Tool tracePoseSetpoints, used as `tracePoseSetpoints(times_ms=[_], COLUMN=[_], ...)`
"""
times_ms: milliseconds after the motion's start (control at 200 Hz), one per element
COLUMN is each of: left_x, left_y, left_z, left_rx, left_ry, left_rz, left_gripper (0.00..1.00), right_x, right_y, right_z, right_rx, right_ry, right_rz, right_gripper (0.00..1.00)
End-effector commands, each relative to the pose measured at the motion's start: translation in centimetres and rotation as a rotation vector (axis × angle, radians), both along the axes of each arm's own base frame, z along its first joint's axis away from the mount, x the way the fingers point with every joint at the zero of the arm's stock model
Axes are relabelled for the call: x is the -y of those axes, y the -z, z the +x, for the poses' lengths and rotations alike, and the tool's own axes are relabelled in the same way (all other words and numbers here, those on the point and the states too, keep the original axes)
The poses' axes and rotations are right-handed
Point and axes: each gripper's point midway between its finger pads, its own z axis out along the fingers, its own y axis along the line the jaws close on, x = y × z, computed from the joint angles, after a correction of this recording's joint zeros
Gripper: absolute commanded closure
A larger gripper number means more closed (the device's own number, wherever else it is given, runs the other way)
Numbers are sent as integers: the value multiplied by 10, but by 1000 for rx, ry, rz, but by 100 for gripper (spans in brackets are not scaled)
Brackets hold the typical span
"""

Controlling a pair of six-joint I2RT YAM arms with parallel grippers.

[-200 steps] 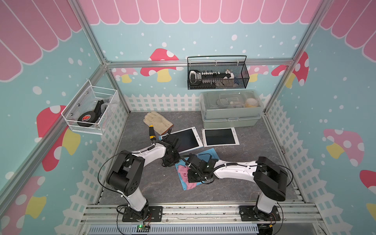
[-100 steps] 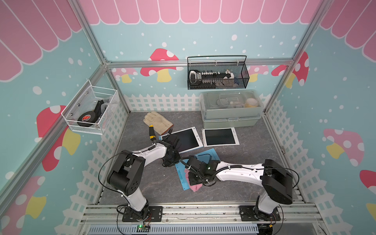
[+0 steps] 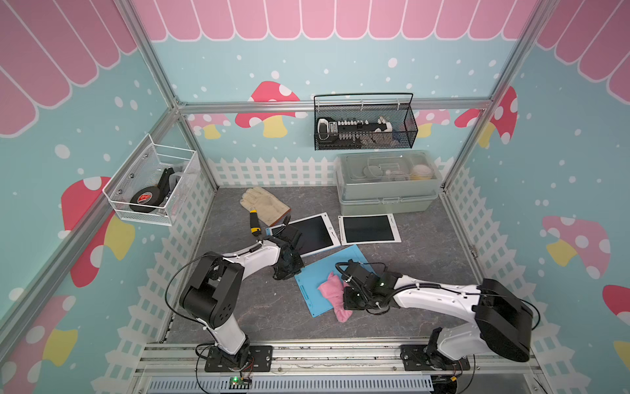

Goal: Wipe the drawing tablet
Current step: Wipe the dirt from the drawing tablet.

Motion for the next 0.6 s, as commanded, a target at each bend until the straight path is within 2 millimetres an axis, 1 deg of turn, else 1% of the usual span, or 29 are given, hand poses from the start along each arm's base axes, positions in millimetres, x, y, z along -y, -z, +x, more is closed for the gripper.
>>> tracePoseSetpoints(times_ms=[0, 50, 85, 120, 155, 195, 200, 210, 215, 240, 290, 340, 385, 430, 470, 540, 595], left_x=[-19, -18, -18, -18, -17, -16, -16, -16, -16, -15, -15, -14, -14, -13, -13, -13, -14], left_y=[38, 38, 37, 37, 37, 37, 37, 37, 37, 37, 37, 37, 37, 37, 37, 38, 39], left_z=[-27, -27, -26, -26, -26, -26, -26, -25, -25, -25, -25, -25, -25, -25, -25, -26, -26], left_rx=[-122, -122, -119, -118, -119, -120, -119, -118, -119, -118, -118, -117, -119, -120, -121, -124, -125], left_ry=[0, 0, 0, 0, 0, 3, 4, 5, 5, 7, 12, 16, 17, 19, 20, 21, 22], left_rz=[99, 97, 95, 94, 91, 88, 87, 86, 86, 83, 80, 76, 74, 71, 71, 73, 74], left_gripper=[80, 80, 79, 80, 80, 80, 80, 80, 80, 80, 81, 80, 81, 81, 81, 81, 81], right_x=[36, 22, 2, -23, -52, -87, -96, -100, -109, -127, -156, -172, -172, -159, -140, -99, -69], right_y=[7, 4, -1, -8, -17, -27, -29, -30, -33, -38, -46, -48, -45, -36, -26, -9, -4], right_z=[-13, -11, -8, -5, -3, -1, 0, 0, 1, 2, 8, 18, 30, 44, 56, 71, 80], right_rx=[-28, -11, 12, 36, 61, 91, 98, 101, 109, 126, 152, 175, 186, 182, 169, 145, 154], right_ry=[29, -8, -55, -111, -169, -228, -242, -249, -261, -286, -304, -295, -267, -216, -155, -44, 13], right_rz=[-133, -124, -113, -96, -72, -32, -18, -13, 3, 35, 99, 140, 142, 125, 112, 87, 57], right_gripper=[100, 100, 100, 100, 100, 100, 100, 100, 100, 100, 100, 100, 100, 100, 100, 100, 100])
